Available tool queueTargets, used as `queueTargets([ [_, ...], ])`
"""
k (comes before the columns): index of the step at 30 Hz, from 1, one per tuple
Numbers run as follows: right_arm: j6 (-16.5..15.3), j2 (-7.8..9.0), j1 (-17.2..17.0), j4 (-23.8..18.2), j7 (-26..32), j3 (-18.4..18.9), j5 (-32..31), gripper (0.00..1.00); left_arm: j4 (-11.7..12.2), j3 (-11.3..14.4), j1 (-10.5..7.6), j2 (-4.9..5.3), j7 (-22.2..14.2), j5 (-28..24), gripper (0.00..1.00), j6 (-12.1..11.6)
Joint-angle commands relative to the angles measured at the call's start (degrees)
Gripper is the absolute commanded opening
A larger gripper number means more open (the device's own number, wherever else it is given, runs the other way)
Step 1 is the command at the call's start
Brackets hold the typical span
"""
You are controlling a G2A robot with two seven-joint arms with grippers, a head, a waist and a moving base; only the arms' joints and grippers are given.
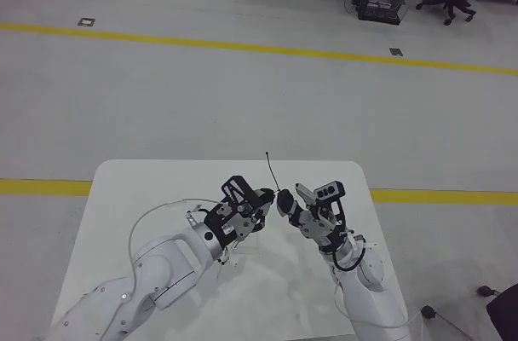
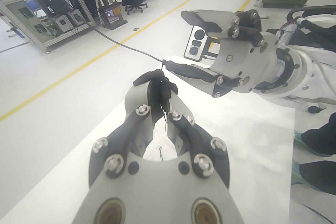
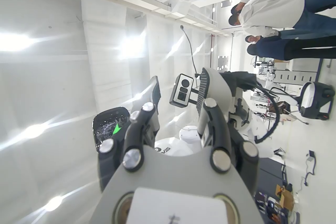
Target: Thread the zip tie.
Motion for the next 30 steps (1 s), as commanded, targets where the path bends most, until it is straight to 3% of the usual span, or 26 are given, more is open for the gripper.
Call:
queueTargets([
  [1, 0.04, -0.02, 0.01, 0.11, 0.05, -0.03, -0.06, 0.29, 0.03, -0.05, 0.05, -0.08, -0.03, 0.09, 0.00, -0.07],
  [13, 0.37, -0.15, 0.42, 0.84, 0.32, -0.36, -0.35, 0.04, 0.47, -0.42, 0.27, -0.51, -0.13, 0.39, 0.00, -0.48],
  [30, 0.61, -0.36, 1.31, 2.09, 0.74, -0.79, -0.38, 0.00, 1.18, -1.50, 0.35, -0.99, 0.31, 0.76, 0.00, -1.38],
])
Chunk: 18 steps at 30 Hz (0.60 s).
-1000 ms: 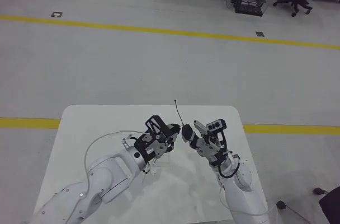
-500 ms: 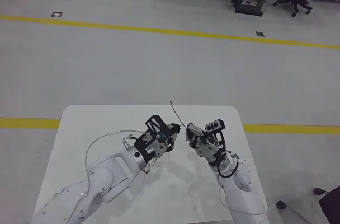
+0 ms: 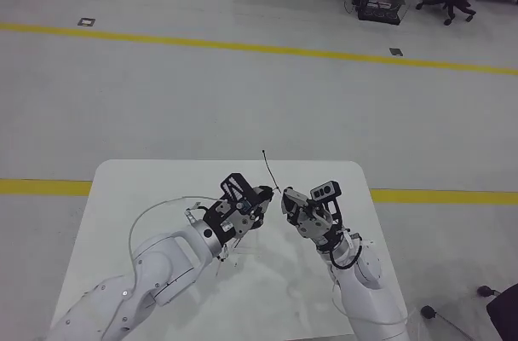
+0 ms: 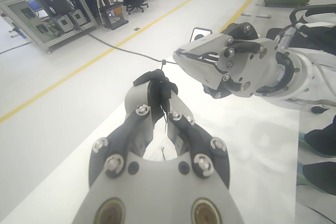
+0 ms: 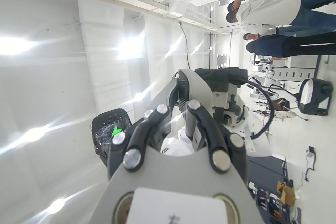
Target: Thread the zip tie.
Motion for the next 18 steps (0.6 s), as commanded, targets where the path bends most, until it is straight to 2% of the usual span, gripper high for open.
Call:
queueTargets([
  [1, 0.00, -0.02, 0.06, 0.13, 0.05, -0.02, -0.02, 0.00, 0.10, -0.12, -0.01, -0.05, 0.09, 0.08, 0.00, -0.02],
  [6, 0.20, -0.04, 0.22, 0.42, 0.34, -0.03, -0.13, 0.00, 0.33, -0.37, 0.03, -0.21, 0.31, 0.21, 0.00, -0.04],
  [8, 0.45, -0.03, 0.28, 0.53, 0.54, -0.01, -0.21, 0.23, 0.44, -0.44, 0.02, -0.27, 0.36, 0.18, 0.00, -0.13],
  [10, 0.62, -0.03, 0.32, 0.67, 0.70, 0.00, -0.24, 0.30, 0.60, -0.53, -0.04, -0.35, 0.44, 0.15, 0.00, -0.22],
  [16, 0.87, -0.07, 0.59, 1.19, 0.94, -0.02, -0.12, 0.29, 0.95, -0.59, -0.21, -0.57, 0.72, 0.33, 0.00, -0.60],
  [18, 0.92, -0.09, 0.75, 1.40, 0.97, -0.02, -0.05, 0.26, 1.11, -0.56, -0.32, -0.62, 0.73, 0.65, 0.00, -0.84],
])
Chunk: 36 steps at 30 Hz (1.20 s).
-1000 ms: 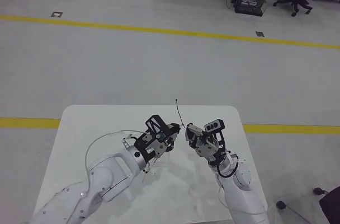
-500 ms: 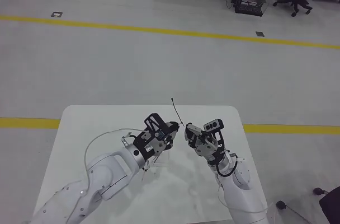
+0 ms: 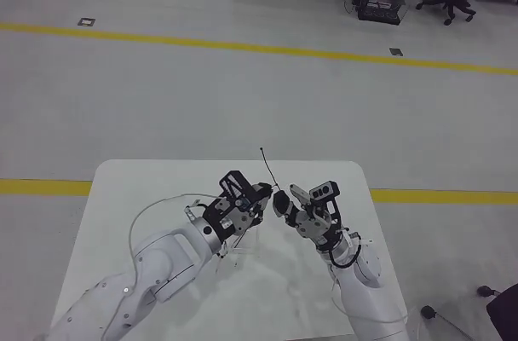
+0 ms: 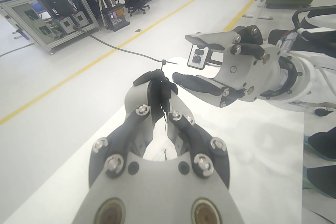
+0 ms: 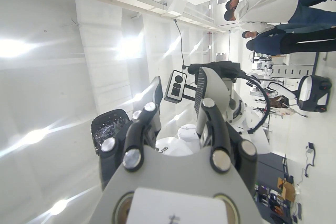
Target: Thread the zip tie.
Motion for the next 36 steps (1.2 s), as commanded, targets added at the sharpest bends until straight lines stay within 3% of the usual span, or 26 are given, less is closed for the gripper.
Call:
queueTargets([
  [1, 0.02, -0.02, 0.15, 0.20, 0.04, -0.01, 0.06, 0.25, 0.15, 0.05, -0.11, -0.06, 0.01, 0.35, 0.00, -0.23],
  [10, 0.05, -0.12, 0.71, 0.95, 0.36, -0.17, 0.28, 0.16, 0.73, 0.38, -0.28, -0.25, 0.20, 2.65, 0.00, -1.44],
  [36, 0.86, -0.24, 0.99, 1.86, 1.03, 0.00, 0.81, 0.05, 1.19, 0.53, 0.15, -0.89, 1.61, 4.79, 0.00, -2.62],
])
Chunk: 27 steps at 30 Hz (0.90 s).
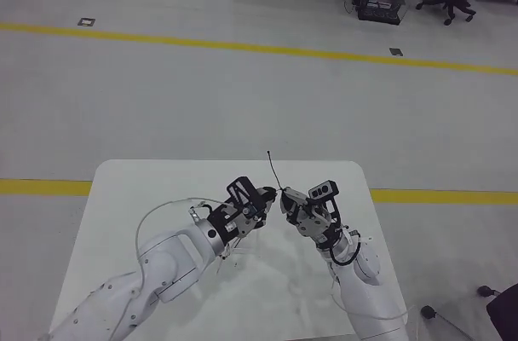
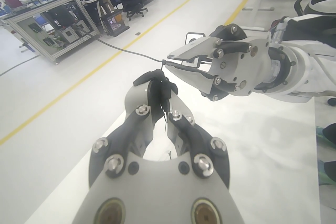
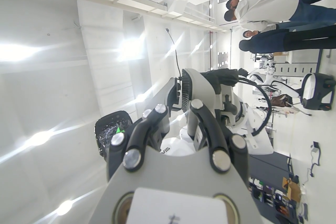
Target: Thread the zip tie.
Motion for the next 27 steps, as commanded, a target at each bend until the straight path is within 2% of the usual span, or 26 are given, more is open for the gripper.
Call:
queueTargets([
  [1, 0.02, -0.01, 0.01, 0.04, 0.04, 0.01, 0.03, 0.04, 0.01, -0.04, 0.04, -0.04, 0.06, 0.08, 0.00, -0.09],
  [4, 0.07, -0.03, 0.03, 0.09, 0.08, 0.01, 0.07, 0.00, 0.02, -0.10, 0.09, -0.09, 0.16, 0.24, 0.00, -0.21],
  [27, -0.19, -0.02, -0.73, -0.26, 1.26, 0.34, -0.39, 0.00, -0.29, -0.83, 0.63, -0.51, 0.26, 1.06, 0.00, -0.02],
])
